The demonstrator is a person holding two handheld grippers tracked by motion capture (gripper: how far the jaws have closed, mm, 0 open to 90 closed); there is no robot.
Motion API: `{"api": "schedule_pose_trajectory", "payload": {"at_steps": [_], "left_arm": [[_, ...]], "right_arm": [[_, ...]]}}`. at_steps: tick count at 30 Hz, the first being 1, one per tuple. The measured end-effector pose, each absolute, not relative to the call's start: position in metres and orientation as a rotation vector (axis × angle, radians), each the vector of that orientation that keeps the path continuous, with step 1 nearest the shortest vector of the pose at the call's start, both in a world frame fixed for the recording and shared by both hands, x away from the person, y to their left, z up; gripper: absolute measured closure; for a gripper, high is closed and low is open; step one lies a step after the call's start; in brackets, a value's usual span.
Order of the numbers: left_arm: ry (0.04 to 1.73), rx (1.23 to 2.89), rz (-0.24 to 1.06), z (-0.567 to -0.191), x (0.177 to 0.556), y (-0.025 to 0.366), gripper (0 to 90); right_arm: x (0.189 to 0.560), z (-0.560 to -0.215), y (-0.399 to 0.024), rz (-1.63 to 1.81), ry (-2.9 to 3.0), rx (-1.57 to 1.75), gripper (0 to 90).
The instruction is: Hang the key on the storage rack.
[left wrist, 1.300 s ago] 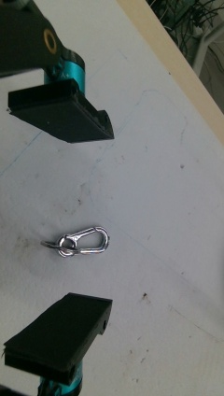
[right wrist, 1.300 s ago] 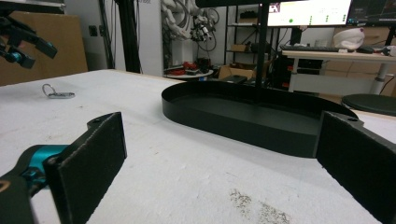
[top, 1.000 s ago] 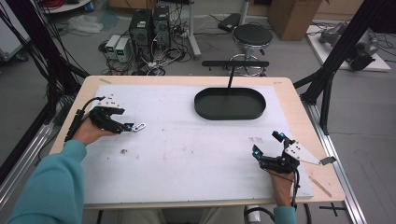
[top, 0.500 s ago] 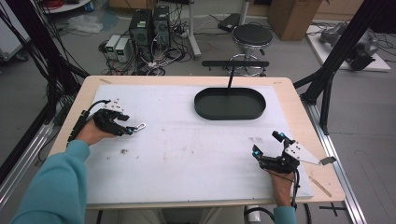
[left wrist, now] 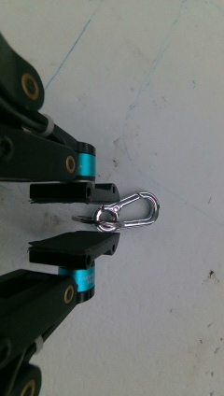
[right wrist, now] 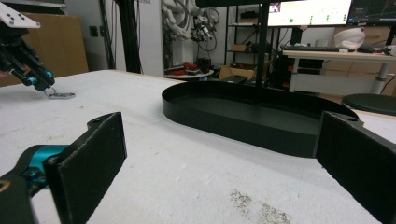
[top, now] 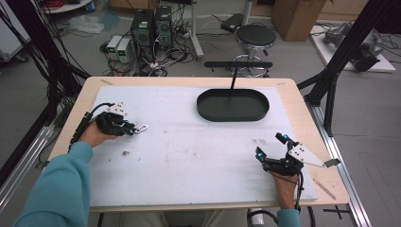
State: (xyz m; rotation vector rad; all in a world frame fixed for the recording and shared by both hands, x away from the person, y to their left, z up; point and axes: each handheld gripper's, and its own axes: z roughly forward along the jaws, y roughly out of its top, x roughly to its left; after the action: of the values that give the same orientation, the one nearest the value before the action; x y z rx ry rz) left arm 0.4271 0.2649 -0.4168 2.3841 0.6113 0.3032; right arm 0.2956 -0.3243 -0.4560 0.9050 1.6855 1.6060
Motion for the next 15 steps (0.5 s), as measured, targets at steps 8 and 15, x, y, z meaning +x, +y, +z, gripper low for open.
{"api": "schedule_pose_trajectory", "payload": {"at_steps": [8, 15], "left_arm": [[0.613, 2.394, 0.283, -0.4193, 0.4277, 0.2644, 80.6], [0.602, 2.397, 0.275, -0.4196, 0.4279, 0.2636, 85.3]], "right_arm": [[0.2956, -0.4560, -0.3243, 1.605, 1.685, 0.905, 1.8], [0.2956, -0.4560, -0.3243, 1.605, 1.685, 0.904, 1.8]]}}
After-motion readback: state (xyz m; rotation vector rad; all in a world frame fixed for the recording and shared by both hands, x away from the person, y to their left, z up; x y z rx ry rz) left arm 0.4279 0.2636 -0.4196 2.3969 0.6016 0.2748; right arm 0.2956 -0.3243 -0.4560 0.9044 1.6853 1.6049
